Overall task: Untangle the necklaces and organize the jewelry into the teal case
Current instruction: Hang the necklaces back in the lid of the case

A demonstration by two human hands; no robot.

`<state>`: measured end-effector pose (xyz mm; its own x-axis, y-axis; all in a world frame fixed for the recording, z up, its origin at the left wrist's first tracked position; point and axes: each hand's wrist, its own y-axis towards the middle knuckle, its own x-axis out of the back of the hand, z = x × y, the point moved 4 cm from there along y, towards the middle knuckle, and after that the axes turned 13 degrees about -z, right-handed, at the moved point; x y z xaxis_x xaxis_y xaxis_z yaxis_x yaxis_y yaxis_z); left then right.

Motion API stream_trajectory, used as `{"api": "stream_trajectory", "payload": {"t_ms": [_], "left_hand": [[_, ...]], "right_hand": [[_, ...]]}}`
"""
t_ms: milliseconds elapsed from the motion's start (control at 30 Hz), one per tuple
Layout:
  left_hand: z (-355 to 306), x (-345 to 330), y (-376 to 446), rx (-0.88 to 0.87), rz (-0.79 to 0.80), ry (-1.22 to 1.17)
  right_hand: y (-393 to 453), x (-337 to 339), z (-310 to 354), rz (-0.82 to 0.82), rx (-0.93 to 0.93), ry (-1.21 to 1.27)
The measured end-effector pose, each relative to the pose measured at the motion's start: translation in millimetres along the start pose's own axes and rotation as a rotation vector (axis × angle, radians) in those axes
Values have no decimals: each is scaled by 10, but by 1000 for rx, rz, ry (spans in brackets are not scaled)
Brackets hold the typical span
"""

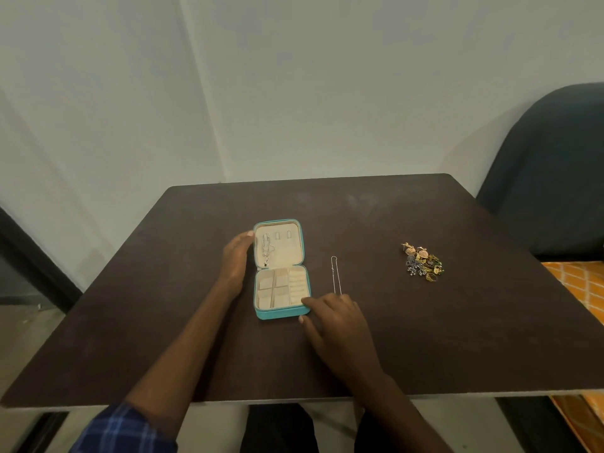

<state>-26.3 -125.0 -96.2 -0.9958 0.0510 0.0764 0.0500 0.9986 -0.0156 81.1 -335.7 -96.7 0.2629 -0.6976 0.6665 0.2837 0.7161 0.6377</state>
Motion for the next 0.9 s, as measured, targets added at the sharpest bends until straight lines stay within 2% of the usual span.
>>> {"api": "stream_trajectory", "payload": {"t_ms": [233, 467, 900], "left_hand": [[18, -16, 3, -7, -19, 13], [64, 12, 0, -30, -50, 24], [25, 157, -67, 23, -50, -27]], "right_hand": [[-9, -38, 2, 31, 11, -6], [30, -56, 24, -7, 43, 9], [135, -33, 152, -19, 46, 42]]}}
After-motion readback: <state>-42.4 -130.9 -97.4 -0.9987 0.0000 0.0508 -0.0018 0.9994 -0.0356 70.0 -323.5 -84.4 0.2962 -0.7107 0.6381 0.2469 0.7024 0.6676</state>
